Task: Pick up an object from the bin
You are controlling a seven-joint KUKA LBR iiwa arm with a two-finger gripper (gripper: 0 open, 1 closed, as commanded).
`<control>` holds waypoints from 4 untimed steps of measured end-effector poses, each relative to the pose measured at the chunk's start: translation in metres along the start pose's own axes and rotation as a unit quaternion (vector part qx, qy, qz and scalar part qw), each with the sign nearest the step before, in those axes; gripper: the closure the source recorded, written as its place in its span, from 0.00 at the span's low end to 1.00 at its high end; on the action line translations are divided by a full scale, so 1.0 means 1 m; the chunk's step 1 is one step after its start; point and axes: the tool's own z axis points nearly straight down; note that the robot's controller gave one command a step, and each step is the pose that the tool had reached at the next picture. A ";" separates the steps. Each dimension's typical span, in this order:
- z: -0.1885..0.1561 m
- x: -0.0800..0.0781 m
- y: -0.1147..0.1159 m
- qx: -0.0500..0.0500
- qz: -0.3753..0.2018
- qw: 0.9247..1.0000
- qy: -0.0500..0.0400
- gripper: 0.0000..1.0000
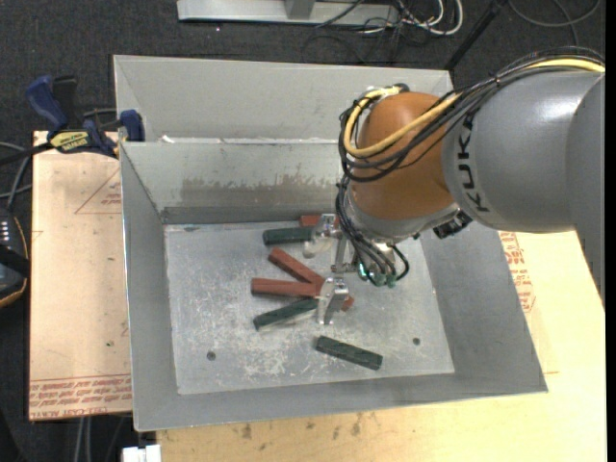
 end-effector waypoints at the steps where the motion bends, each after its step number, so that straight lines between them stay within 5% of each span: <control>1: -0.004 -0.002 0.000 0.000 0.001 1.000 -0.003 0.00; 2: 0.076 0.006 -0.011 0.000 -0.158 0.987 -0.007 1.00; 3: 0.076 0.006 -0.011 0.000 -0.158 0.987 -0.007 1.00; 4: -0.059 -0.016 0.000 0.001 -0.147 0.989 -0.005 1.00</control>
Offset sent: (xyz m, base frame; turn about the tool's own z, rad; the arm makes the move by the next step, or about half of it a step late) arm -0.0107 -0.0129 -0.0841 -0.3195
